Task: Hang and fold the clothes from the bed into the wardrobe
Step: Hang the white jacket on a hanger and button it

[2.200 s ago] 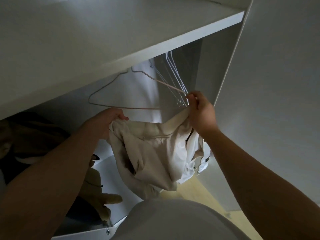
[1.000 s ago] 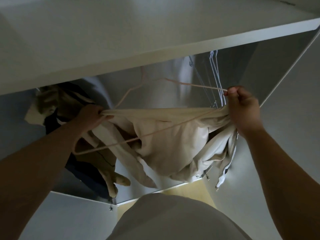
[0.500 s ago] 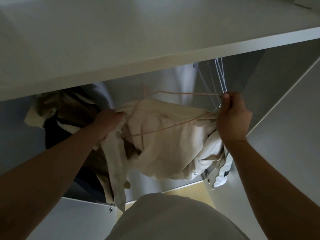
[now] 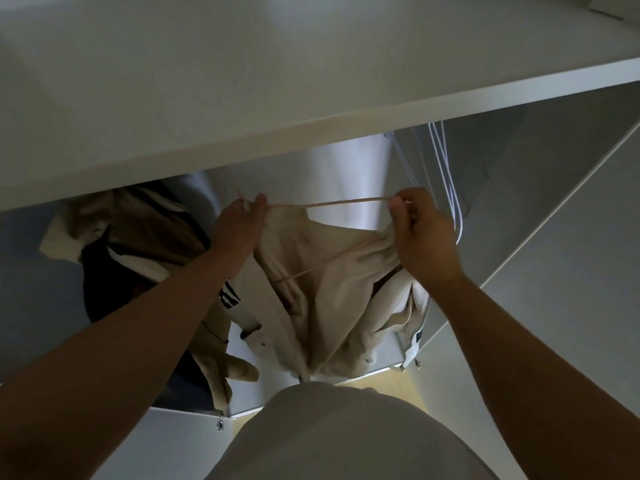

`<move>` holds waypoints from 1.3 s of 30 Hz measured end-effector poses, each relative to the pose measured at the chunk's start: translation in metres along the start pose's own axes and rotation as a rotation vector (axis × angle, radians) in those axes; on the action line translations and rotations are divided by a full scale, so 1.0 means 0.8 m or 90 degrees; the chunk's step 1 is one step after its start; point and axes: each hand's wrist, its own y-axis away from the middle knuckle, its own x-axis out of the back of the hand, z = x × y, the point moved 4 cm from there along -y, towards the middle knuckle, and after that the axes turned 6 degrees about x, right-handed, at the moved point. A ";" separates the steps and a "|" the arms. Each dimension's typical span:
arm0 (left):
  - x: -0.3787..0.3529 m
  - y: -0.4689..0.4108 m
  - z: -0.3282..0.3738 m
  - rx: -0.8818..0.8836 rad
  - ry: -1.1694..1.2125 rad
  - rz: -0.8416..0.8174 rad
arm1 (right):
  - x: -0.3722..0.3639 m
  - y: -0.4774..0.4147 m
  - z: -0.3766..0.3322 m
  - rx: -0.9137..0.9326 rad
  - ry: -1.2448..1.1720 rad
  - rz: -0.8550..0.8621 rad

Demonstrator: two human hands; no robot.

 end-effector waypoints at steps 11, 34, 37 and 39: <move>0.075 -0.024 -0.045 -0.042 0.039 0.029 | -0.007 -0.032 0.051 -0.106 0.253 -0.413; -0.011 0.020 0.072 -0.265 0.006 0.126 | -0.051 -0.010 -0.093 -0.017 0.053 -0.453; -0.019 0.012 0.077 -0.256 0.076 0.074 | -0.047 0.011 -0.090 0.000 0.099 -0.624; -0.024 0.009 0.075 -0.268 0.099 0.049 | -0.032 0.000 -0.067 -0.136 -0.040 -0.476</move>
